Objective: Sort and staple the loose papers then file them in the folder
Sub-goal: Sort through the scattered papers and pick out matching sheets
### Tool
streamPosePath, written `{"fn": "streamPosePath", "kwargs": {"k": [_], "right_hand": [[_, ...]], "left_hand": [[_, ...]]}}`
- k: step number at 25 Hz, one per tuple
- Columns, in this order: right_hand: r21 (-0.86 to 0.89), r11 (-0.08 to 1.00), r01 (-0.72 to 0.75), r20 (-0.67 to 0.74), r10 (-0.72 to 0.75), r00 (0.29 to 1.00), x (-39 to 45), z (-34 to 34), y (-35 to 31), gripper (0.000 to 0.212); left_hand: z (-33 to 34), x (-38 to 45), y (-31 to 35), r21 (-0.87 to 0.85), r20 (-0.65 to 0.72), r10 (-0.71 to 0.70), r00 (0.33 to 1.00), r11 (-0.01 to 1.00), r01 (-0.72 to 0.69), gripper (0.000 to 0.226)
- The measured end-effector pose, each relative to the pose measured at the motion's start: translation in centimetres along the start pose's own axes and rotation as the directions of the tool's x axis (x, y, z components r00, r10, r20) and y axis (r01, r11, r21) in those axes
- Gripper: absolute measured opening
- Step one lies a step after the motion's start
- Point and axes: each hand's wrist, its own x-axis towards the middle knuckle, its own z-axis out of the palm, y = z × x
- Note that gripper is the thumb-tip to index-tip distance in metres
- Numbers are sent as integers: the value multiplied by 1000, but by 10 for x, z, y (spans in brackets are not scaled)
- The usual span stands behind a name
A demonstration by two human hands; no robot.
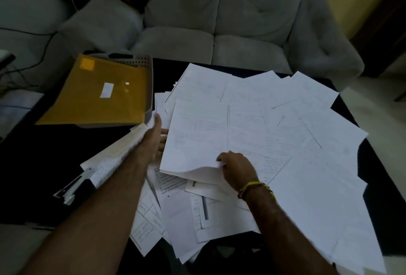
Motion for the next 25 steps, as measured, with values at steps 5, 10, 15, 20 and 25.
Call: {"fn": "streamPosePath", "kwargs": {"k": [5,10,15,20,25], "right_hand": [[650,738,-183,-164,371,914,-10,-18,12,47],[944,330,17,-166,429,888,9,-93,-7,62],[710,646,279,-650,450,613,-21,-88,-38,21],[685,690,233,-679,489,548,-41,-52,-24,14],[778,620,96,-522,555,647,-39,-56,-22,18]], "left_hand": [[14,-34,2,236,-97,384,918,905,-353,28],[18,-84,26,-89,-97,572,815,810,-579,29],[31,-86,38,-6,-179,592,786,798,-603,50],[71,-90,23,266,-208,704,679,709,-653,38],[109,-103,21,129,-313,609,729,788,-602,38]]}}
